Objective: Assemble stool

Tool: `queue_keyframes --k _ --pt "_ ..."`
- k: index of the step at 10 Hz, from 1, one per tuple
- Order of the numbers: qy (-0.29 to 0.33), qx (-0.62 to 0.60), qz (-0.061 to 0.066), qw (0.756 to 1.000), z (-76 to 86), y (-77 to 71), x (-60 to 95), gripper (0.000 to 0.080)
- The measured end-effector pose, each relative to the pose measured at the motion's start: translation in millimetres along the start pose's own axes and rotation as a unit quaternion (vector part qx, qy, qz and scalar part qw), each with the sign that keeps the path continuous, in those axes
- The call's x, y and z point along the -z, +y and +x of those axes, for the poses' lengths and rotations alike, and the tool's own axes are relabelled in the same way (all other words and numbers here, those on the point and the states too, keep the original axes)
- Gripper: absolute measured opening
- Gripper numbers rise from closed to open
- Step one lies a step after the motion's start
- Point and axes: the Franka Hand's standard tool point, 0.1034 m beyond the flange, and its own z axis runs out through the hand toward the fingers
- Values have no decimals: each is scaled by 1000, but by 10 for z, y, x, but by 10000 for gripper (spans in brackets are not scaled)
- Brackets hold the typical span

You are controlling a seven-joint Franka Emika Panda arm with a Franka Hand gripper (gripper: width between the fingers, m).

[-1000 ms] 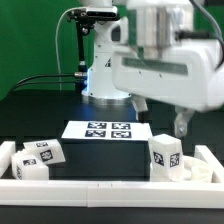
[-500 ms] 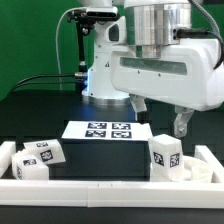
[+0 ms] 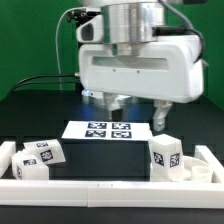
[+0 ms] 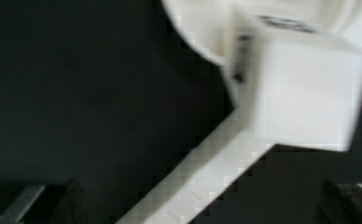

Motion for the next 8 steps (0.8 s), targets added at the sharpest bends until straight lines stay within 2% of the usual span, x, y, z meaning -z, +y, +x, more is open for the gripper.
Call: queue_keyframes --k 4,6,8 --pt "5 153 0 988 33 35 -11 648" --pt "11 262 -3 965 151 255 -23 648" --pt "10 386 -8 922 314 516 -31 648"
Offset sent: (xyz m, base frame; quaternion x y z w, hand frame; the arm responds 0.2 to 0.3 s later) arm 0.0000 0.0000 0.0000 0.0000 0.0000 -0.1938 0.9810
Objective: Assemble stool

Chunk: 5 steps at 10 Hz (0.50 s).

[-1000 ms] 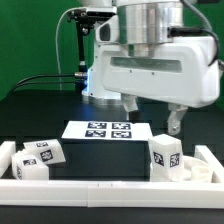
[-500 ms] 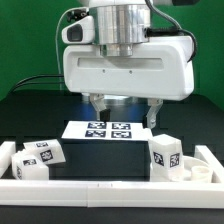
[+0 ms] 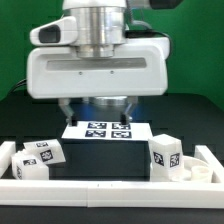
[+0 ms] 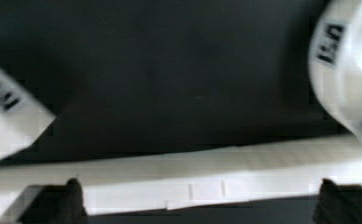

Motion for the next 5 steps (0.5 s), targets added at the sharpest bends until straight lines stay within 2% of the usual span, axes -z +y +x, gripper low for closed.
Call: queue_keyframes --k 2,4,5 --pt "-6 146 -1 989 -33 301 -109 648" --pt "-6 180 -2 984 -13 244 -95 648" --pt "-8 212 -3 977 -22 268 -98 648"
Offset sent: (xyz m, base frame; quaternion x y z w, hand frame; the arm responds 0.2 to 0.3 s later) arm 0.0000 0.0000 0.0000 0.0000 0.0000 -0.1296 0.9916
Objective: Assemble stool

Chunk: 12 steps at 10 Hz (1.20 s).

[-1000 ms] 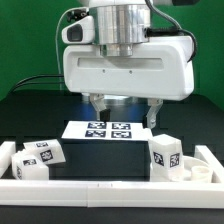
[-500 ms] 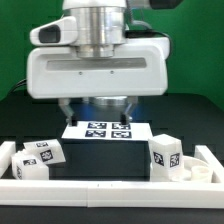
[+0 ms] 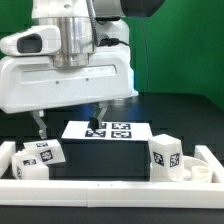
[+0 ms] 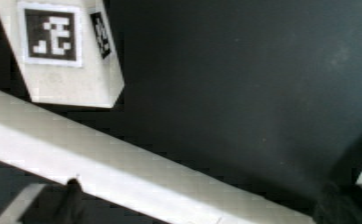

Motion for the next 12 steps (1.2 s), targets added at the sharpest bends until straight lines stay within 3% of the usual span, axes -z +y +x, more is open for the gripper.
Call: queue_keyframes --k 1,2,3,6,9,12 --pt "-6 35 3 999 -39 31 -25 648" --pt "-27 84 18 996 -138 162 -115 648" --pt "-33 72 20 997 -195 293 -199 648" --pt "-53 53 31 997 -513 405 -487 648" --pt "-61 41 35 997 -555 371 -651 648" --pt "-61 39 35 997 -567 353 -668 622"
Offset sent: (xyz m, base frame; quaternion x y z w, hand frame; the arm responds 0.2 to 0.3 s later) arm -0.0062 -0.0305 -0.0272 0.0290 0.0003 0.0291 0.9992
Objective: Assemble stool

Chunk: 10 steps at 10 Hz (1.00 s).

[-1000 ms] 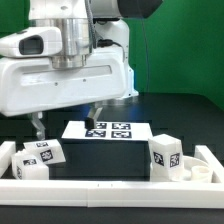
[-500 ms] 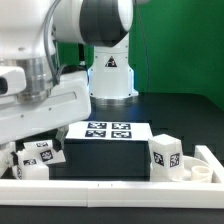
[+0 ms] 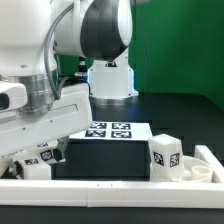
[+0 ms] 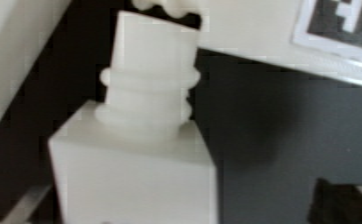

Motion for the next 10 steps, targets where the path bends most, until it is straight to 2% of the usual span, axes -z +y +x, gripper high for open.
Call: queue_keyframes --k 1,2,3,4,5,7,10 --pt "0 0 0 1000 0 0 0 444" --pt "0 0 0 1000 -1 1 1 444" --pt "2 2 -4 1000 19 4 18 320" --pt "6 9 -12 1000 79 7 85 320" --pt "10 12 -15 1000 160 -14 195 320" --pt "9 -20 -14 1000 314 -150 415 320" --pt "-27 -169 33 985 301 -447 524 320"
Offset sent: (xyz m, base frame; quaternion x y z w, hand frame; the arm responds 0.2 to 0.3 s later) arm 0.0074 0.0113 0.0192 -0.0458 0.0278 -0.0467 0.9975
